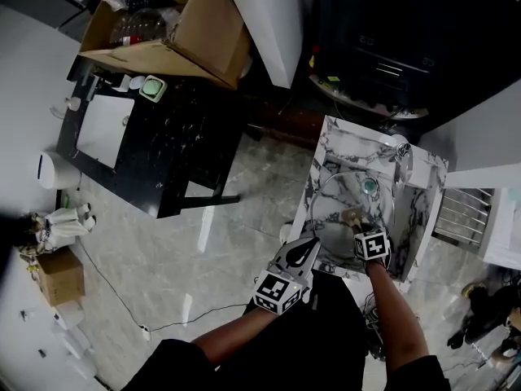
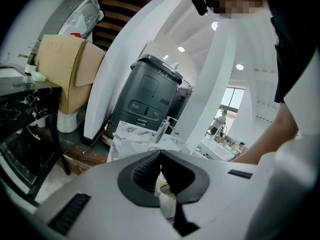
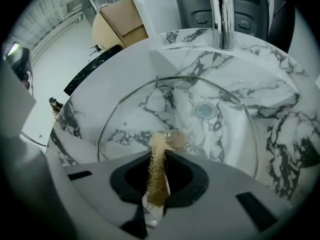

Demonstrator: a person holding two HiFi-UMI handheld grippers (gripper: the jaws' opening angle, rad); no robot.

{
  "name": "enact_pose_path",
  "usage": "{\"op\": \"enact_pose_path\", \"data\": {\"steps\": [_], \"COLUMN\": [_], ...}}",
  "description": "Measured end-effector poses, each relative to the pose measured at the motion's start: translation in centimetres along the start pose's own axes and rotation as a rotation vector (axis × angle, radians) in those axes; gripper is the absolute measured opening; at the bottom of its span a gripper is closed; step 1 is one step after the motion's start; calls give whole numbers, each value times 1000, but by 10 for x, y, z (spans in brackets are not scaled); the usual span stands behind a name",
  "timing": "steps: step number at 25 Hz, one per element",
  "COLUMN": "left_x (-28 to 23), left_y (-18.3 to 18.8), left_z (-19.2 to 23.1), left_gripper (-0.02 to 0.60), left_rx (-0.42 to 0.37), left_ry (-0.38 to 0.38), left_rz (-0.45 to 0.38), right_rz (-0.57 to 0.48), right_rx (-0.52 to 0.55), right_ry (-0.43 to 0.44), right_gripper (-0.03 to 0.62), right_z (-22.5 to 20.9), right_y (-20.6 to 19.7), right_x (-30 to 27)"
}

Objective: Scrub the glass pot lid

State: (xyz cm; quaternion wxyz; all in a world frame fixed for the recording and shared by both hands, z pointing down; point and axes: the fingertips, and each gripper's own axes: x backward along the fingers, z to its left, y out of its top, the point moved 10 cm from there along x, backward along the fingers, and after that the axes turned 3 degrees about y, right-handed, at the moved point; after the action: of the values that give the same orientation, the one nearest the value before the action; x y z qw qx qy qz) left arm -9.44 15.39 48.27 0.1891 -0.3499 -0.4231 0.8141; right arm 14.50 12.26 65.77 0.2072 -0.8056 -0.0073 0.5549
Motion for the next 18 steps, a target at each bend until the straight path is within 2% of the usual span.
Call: {"op": "enact_pose_path", "data": {"steps": [6, 18], "left_x": [4, 7], "left_y": [2, 14], "left_z": [14, 38], "left_gripper": [17, 17], "left_rx": [25, 31], "left_ry": [1, 13], "left_rz": [-1, -3], "right_rz": [38, 56], "right_rx": [-19, 12], "right_ry": [34, 57], "right_gripper": [55, 55], "right_z": [10, 36], "right_y": [5, 29], "right_x": [-9, -22]}}
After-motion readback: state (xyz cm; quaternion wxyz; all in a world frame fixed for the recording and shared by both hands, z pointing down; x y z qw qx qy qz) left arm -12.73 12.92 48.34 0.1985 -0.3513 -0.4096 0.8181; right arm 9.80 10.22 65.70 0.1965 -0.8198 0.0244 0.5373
